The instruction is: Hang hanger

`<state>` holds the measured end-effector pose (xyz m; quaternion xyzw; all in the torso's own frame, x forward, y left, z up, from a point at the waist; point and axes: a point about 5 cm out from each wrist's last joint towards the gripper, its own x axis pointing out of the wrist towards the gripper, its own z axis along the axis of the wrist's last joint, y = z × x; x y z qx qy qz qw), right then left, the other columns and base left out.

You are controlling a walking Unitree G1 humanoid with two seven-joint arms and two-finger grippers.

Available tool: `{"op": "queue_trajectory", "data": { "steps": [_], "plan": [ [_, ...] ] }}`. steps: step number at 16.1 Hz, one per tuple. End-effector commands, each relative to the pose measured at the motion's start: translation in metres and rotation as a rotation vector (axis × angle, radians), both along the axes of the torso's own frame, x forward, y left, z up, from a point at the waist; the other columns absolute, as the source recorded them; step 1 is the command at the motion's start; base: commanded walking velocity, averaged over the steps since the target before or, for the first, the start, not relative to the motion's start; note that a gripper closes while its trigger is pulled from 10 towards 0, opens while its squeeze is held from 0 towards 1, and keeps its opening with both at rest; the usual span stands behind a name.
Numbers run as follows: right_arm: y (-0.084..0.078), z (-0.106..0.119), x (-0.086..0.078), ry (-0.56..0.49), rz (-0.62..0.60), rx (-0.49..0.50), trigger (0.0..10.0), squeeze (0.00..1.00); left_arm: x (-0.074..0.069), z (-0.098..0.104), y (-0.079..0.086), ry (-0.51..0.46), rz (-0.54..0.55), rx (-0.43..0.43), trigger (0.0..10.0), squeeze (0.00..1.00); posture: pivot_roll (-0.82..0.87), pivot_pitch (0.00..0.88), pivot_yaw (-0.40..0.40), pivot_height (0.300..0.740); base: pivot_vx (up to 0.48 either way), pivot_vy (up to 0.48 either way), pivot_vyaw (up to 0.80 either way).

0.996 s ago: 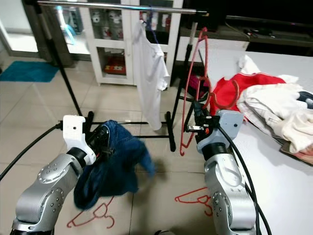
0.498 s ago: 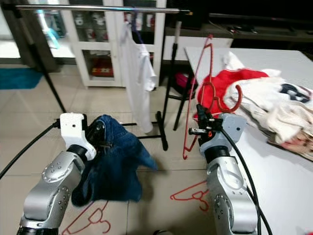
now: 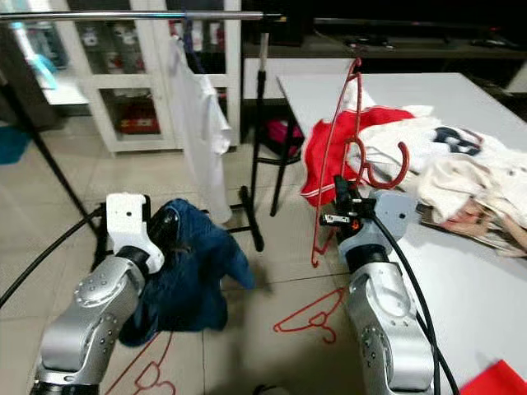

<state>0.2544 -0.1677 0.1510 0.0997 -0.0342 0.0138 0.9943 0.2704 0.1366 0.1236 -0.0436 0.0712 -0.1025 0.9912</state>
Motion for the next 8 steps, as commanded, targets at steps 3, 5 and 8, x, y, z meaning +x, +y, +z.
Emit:
{"op": "queue_trajectory", "data": {
  "steps": [3, 5, 8],
  "plan": [
    [-0.0033, -0.0023, 0.0048, 0.047, -0.006, -0.02, 10.0, 0.0, 0.0003, 0.0087, -0.0016, -0.04, -0.044, 0.02, 10.0, 0.0, -0.06, 0.0, -0.035, 0.74, 0.0, 0.0, -0.8],
    [-0.0019, -0.0043, 0.0056, 0.071, 0.022, 0.0, 10.0, 0.0, -0.0038, 0.0085, 0.0015, -0.029, -0.051, 0.025, 10.0, 0.0, -0.05, 0.0, -0.031, 0.74, 0.0, 0.0, 0.0],
    [-0.0036, -0.0006, 0.0072, 0.059, 0.018, -0.005, 10.0, 0.0, 0.0001, 0.0098, 0.0011, -0.024, -0.077, 0.026, 10.0, 0.0, -0.07, 0.0, -0.001, 0.74, 0.0, 0.0, -0.27]
  ]
}}
